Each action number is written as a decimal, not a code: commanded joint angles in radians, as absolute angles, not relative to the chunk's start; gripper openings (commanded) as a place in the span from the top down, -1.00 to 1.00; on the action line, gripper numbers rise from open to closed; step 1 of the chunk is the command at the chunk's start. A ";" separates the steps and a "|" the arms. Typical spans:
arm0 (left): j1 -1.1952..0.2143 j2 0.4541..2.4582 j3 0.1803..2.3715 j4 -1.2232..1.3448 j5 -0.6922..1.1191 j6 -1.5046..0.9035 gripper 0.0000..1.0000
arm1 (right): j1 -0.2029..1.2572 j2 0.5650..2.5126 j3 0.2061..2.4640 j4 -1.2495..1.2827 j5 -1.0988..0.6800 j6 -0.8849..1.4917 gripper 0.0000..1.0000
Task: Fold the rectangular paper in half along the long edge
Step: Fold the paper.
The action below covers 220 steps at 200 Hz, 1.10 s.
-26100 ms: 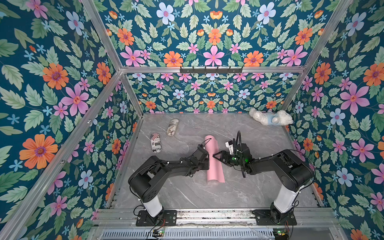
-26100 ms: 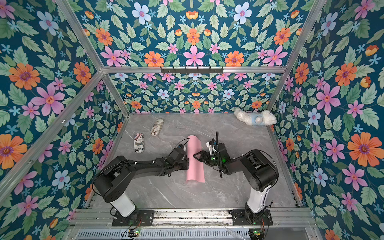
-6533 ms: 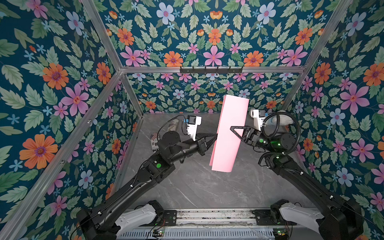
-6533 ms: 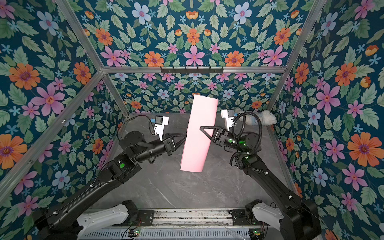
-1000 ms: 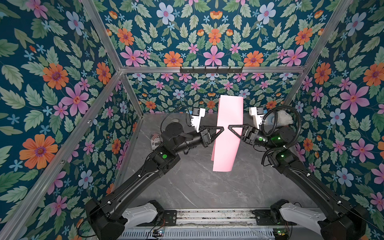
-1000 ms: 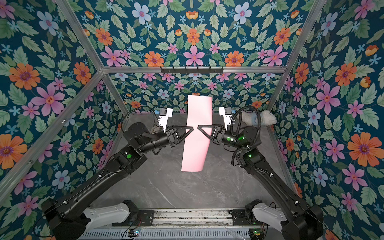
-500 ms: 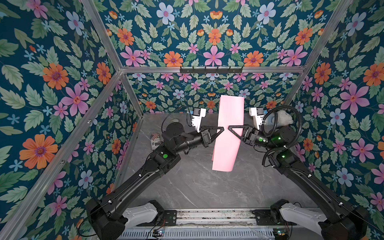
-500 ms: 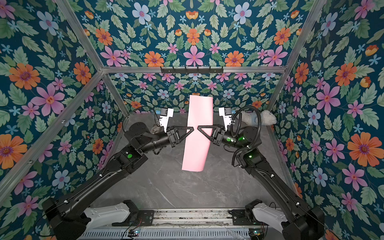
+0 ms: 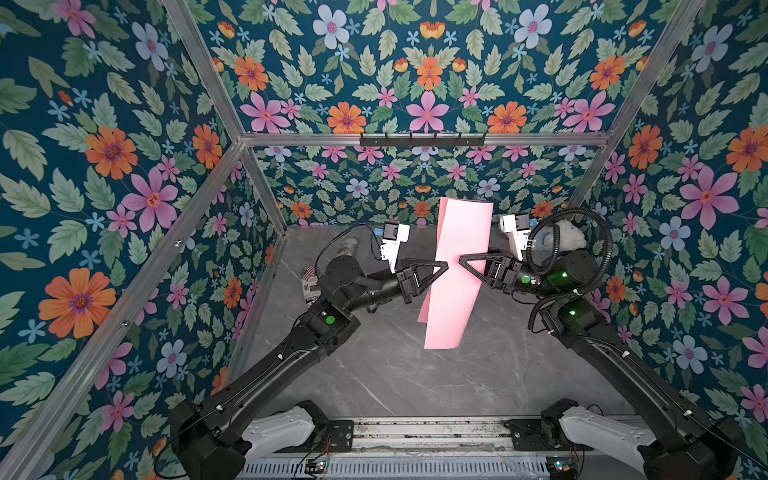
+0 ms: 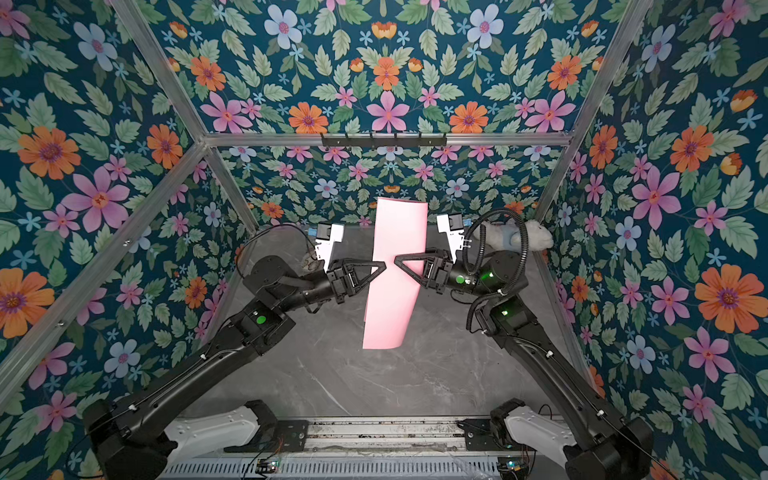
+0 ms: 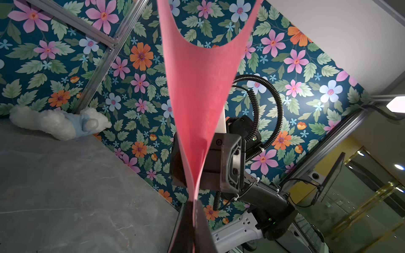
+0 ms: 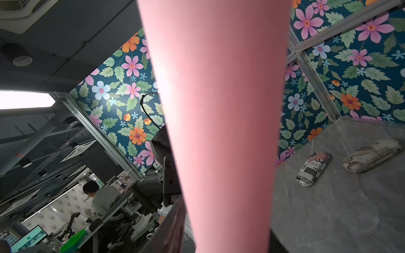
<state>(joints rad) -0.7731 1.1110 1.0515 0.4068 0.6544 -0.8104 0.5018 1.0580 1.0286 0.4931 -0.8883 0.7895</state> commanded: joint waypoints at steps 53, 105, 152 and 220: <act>-0.773 1.092 1.017 0.673 0.741 -0.880 1.00 | 0.500 0.998 1.063 0.380 -0.964 0.698 0.08; -0.773 1.098 1.023 0.693 0.747 -0.886 1.00 | 0.500 0.988 1.061 0.386 -0.972 0.707 0.31; -0.773 1.096 1.026 0.676 0.746 -0.875 1.00 | 0.500 0.974 1.071 0.366 -0.963 0.690 0.57; -0.773 1.086 1.025 0.645 0.736 -0.855 1.00 | 0.495 0.945 1.081 0.322 -0.944 0.643 1.00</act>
